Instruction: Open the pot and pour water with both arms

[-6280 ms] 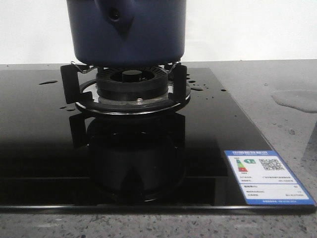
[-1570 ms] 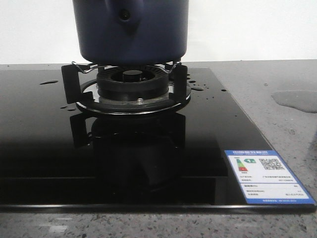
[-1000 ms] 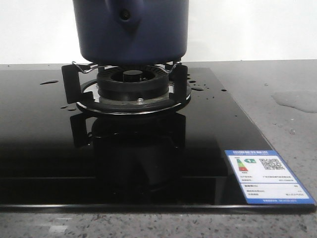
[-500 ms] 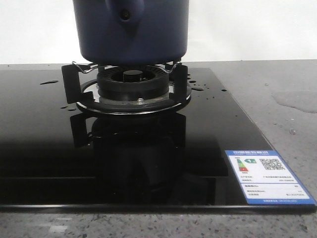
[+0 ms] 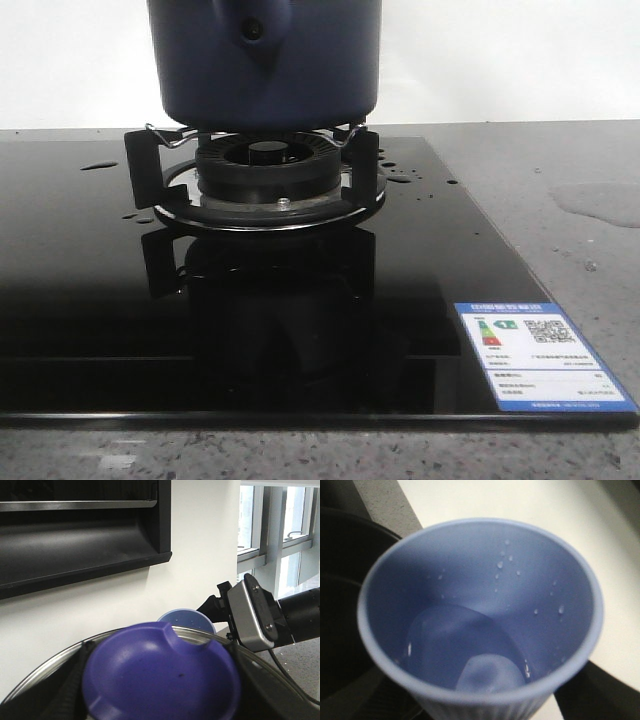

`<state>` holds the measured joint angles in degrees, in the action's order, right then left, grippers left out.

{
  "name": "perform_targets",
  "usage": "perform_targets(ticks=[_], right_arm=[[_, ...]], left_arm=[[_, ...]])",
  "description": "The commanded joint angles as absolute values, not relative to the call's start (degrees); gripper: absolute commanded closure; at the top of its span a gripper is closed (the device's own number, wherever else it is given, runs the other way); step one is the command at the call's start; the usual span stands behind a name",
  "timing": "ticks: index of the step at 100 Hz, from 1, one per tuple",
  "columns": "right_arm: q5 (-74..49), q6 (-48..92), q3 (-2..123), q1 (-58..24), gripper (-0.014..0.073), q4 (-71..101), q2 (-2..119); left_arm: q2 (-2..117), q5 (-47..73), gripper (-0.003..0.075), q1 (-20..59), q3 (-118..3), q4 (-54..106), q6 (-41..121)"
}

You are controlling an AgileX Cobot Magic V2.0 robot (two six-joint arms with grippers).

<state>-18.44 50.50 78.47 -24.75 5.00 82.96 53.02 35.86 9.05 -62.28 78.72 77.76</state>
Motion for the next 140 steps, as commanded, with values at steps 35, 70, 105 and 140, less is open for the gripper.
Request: perform_targets(ticks=[35, 70, 105, 140], right_arm=[[-5.7, 51.1, 80.8, -26.9, 0.0233, -8.9, 84.3], [-0.9, 51.1, 80.8, -27.1, 0.0233, -20.0, 85.2], [3.1, 51.1, 80.8, -27.0, 0.0233, -27.0, 85.2], [2.0, 51.1, 80.8, -27.0, 0.0233, -26.4, 85.2]], left_arm=[[52.1, 33.9, 0.0459, 9.0, -64.2, 83.0, 77.2], [52.1, 33.8, 0.0459, 9.0, -64.2, 83.0, 77.2], [52.1, 33.8, 0.0459, 9.0, -64.2, 83.0, 77.2], [52.1, 33.9, 0.0459, 9.0, -64.2, 83.0, 77.2]])
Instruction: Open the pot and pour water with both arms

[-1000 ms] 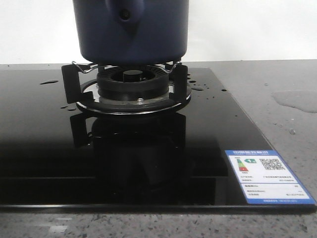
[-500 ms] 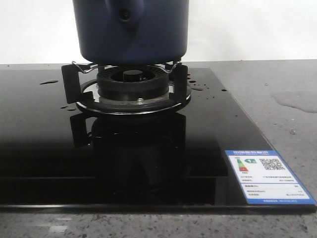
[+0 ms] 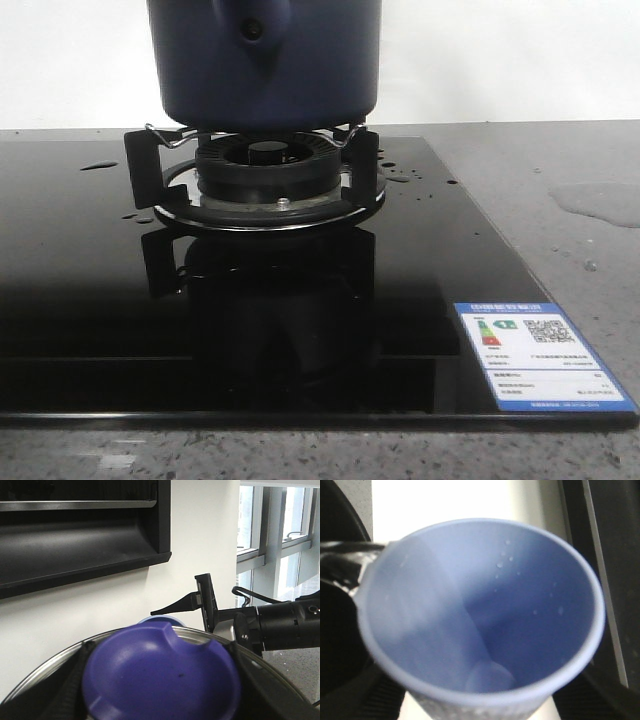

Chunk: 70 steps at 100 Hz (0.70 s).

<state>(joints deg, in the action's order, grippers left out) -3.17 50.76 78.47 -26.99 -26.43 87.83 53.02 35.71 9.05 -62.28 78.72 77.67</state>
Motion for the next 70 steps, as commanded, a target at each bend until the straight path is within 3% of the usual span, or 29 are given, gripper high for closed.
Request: perform_targets(ticks=[1, 70], right_arm=[[2.0, 51.1, 80.8, -27.0, 0.0233, -26.4, 85.2], [4.2, 51.1, 80.8, -27.0, 0.0233, -55.5, 87.4]], left_arm=[[52.1, 33.9, 0.0459, 9.0, -64.2, 83.0, 77.2], [52.1, 34.1, 0.0459, 9.0, -64.2, 83.0, 77.2]])
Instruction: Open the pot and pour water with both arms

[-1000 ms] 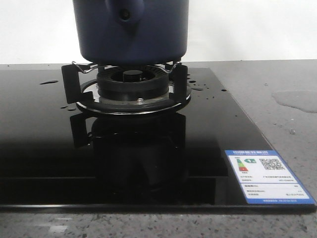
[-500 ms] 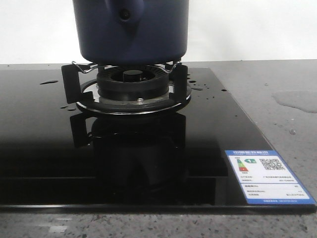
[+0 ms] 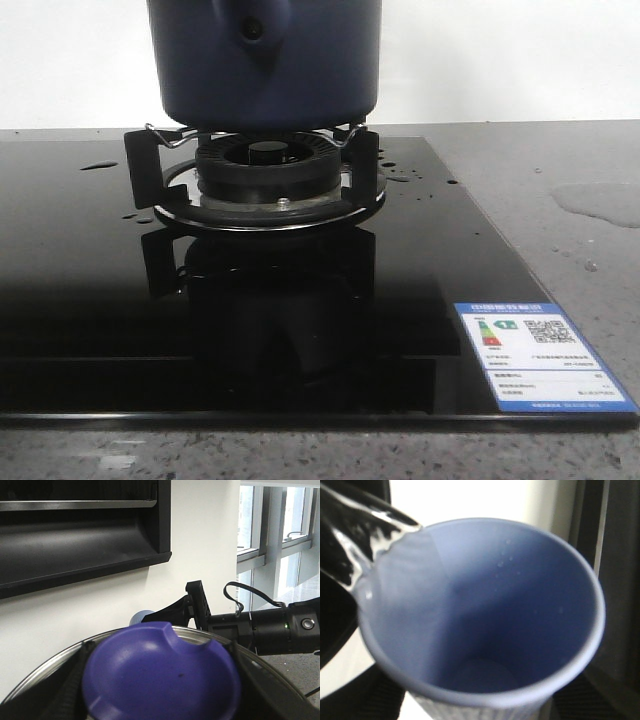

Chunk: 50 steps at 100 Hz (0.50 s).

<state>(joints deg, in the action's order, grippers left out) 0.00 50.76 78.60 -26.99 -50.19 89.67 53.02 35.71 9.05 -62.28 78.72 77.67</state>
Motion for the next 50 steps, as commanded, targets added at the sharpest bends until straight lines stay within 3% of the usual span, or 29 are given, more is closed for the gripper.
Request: perform_targets(ticks=[1, 50], right_arm=[[4.2, 51.1, 80.8, -27.0, 0.0233, -56.0, 87.4], [1.0, 51.1, 84.7, -27.0, 0.0233, -70.0, 87.4]], left_arm=[[52.1, 34.1, 0.0459, 9.0, -64.2, 83.0, 77.2], [52.1, 34.1, 0.0459, 9.0, -64.2, 83.0, 77.2]])
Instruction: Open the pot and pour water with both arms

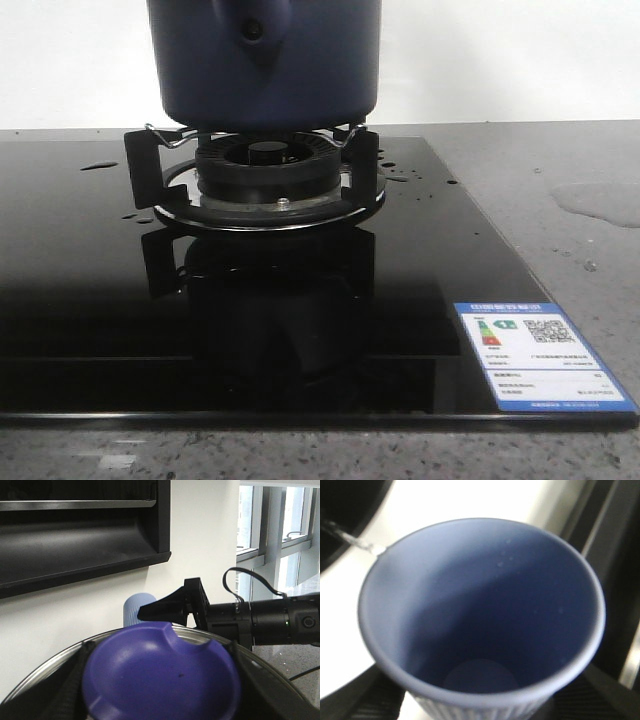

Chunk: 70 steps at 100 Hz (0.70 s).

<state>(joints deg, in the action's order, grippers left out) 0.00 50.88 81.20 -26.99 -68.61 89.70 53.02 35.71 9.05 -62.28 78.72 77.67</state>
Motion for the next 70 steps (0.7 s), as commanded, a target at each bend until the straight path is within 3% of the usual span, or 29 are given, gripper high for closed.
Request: perform_targets(ticks=[1, 14, 35, 70], right_arm=[[1.0, 51.1, 84.8, -27.0, 0.0233, -70.0, 87.4], [1.0, 50.3, 86.1, -27.0, 0.0233, -67.4, 87.4], [-2.9, 35.6, 86.1, -27.1, 0.0233, -42.5, 87.3], [-16.8, 33.4, 86.1, -22.3, 0.0233, -4.4, 78.7]], left_arm=[[52.1, 34.1, 0.0459, 9.0, -64.2, 83.0, 77.2], [52.1, 34.1, 0.0459, 9.0, -64.2, 83.0, 77.2], [52.1, 34.1, 0.0459, 9.0, -64.2, 83.0, 77.2], [53.0, 36.4, 0.0459, 9.0, -64.2, 83.3, 77.2]])
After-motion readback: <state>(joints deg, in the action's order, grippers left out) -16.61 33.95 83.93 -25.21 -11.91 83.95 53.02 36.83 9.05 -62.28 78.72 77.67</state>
